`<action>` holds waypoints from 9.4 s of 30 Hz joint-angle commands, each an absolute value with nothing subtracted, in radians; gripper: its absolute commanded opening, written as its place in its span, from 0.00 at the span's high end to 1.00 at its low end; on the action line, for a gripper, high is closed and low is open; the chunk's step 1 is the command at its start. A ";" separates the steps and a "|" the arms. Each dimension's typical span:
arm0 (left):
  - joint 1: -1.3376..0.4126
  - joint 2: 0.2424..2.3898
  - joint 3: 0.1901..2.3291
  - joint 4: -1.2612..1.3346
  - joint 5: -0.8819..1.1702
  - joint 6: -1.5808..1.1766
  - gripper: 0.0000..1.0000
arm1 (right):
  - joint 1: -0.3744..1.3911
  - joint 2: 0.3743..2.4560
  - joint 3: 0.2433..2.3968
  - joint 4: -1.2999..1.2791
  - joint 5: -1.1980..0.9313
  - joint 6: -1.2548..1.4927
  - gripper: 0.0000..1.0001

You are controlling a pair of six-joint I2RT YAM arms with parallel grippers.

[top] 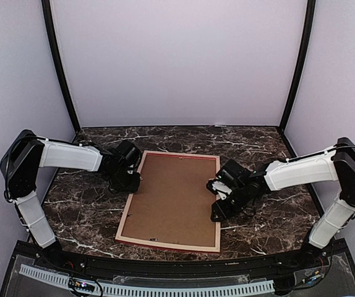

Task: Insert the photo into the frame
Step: Press the fastener onto the backboard.

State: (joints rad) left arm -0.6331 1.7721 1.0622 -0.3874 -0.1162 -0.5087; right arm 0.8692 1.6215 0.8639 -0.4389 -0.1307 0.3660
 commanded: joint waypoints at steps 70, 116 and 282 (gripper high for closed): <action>-0.753 1.818 1.060 -0.408 -0.121 -0.589 0.99 | 0.725 1.654 0.909 -0.667 -0.290 0.231 0.36; -0.753 1.823 1.068 -0.418 -0.122 -0.578 0.99 | 0.797 1.733 0.986 -0.614 -0.213 0.287 0.42; -0.776 1.821 1.090 -0.385 -0.062 -0.546 0.99 | 0.498 2.070 1.383 -0.432 -0.147 0.342 0.51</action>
State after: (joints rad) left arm -0.7467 1.7988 1.0809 -0.3531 -0.1452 -0.6220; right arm 0.5102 2.0121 1.3762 -0.5373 -0.1268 0.3283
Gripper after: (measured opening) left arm 0.166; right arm 0.502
